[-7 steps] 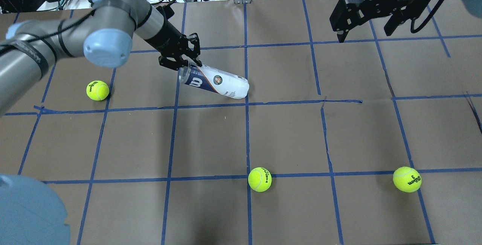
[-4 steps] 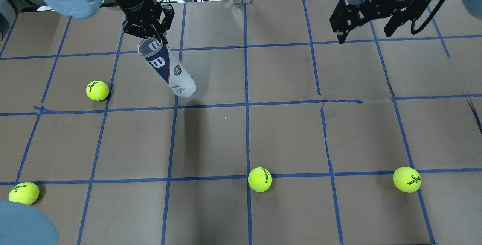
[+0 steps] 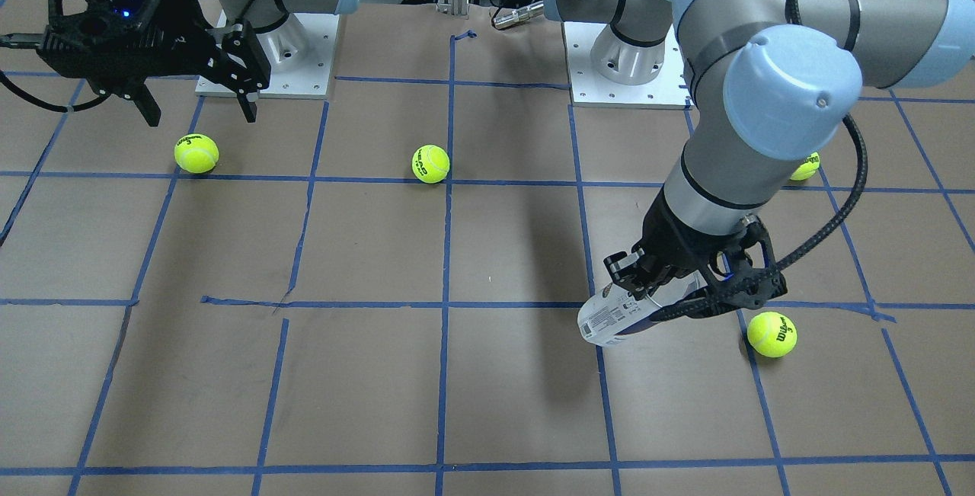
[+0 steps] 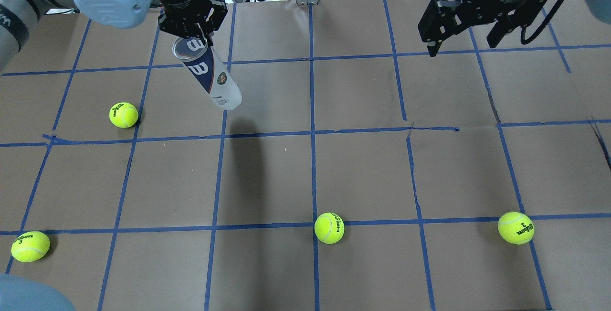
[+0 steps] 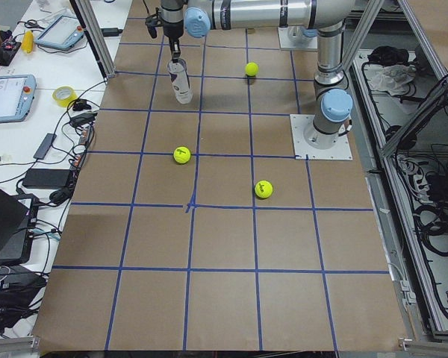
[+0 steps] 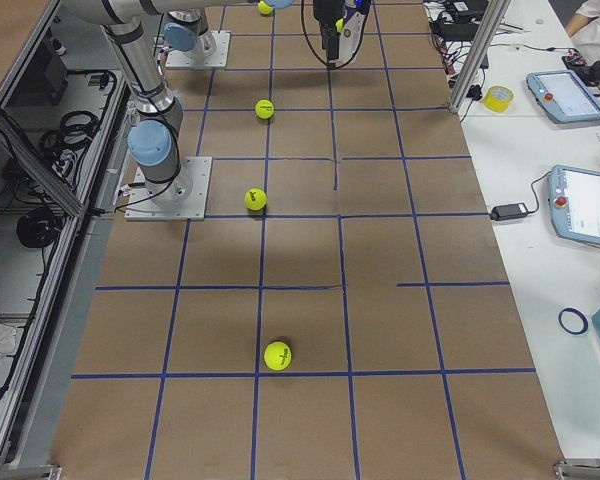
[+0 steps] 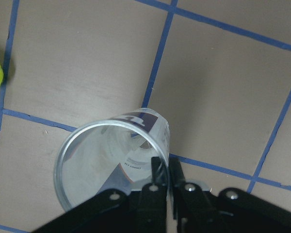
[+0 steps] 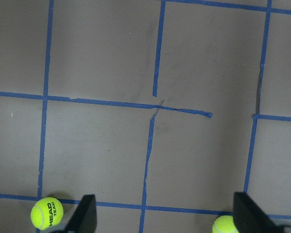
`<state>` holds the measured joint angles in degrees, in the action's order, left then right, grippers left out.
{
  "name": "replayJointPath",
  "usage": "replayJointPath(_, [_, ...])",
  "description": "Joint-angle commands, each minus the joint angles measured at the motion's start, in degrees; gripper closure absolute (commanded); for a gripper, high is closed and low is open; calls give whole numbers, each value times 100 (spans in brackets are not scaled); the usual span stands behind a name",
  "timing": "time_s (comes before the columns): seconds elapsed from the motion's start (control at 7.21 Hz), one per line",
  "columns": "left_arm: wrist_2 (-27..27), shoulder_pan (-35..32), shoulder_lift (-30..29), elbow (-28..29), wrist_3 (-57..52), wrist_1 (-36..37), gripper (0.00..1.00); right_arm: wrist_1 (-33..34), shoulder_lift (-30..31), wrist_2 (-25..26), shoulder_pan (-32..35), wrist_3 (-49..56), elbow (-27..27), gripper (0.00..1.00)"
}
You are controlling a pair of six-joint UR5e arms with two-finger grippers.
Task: Lift up tennis ball bucket
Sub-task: 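Lift the can's open end with the left gripper, tilting it upright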
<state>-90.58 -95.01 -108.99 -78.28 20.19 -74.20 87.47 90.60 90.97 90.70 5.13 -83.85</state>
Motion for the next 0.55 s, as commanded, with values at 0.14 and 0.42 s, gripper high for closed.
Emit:
replayJointPath(0.14, [-47, -499, -202, -389, 38, 872, 100, -11, -7, -9, 0, -12, 0, 0])
replayJointPath(0.42, [-320, -755, -245, -372, -49, 942, 100, 7, -16, -17, 9, -12, 0, 0])
